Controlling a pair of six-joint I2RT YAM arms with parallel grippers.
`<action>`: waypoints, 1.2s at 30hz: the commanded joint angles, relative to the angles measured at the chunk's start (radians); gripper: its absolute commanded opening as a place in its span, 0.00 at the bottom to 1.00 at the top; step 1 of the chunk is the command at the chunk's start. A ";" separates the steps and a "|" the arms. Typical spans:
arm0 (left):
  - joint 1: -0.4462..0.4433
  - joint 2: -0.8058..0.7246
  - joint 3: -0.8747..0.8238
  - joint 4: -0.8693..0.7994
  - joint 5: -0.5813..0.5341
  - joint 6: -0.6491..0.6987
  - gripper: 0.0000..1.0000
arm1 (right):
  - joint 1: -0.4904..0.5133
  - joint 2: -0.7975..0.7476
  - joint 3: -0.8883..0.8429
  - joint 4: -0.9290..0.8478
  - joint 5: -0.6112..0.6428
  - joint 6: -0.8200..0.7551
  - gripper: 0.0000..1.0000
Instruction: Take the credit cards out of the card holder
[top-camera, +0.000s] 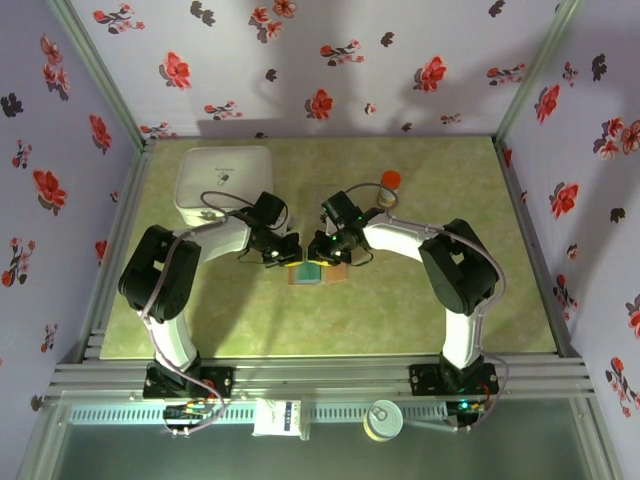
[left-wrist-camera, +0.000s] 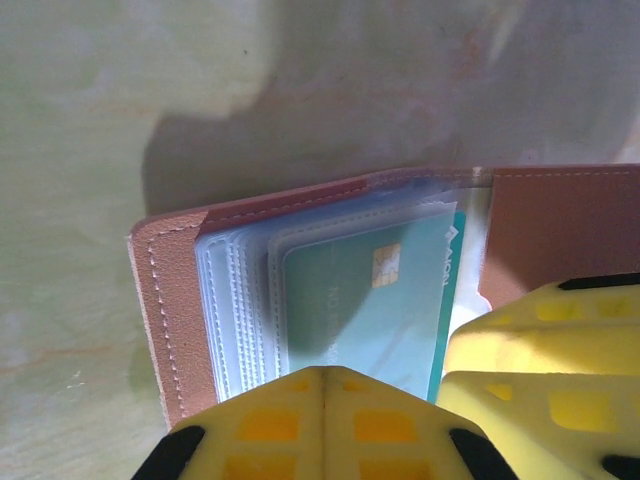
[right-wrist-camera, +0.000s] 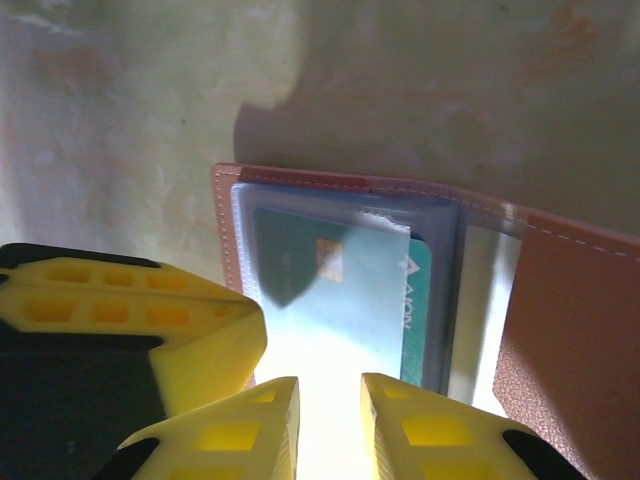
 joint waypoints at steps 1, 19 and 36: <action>-0.004 0.029 0.003 -0.022 -0.019 0.019 0.00 | -0.004 0.017 0.026 -0.046 0.023 -0.022 0.24; 0.006 -0.004 -0.032 -0.013 -0.035 0.033 0.02 | -0.009 0.038 0.005 -0.060 0.070 -0.056 0.24; 0.020 -0.060 -0.065 0.049 -0.063 0.014 0.09 | -0.018 0.013 0.030 -0.122 0.118 -0.109 0.24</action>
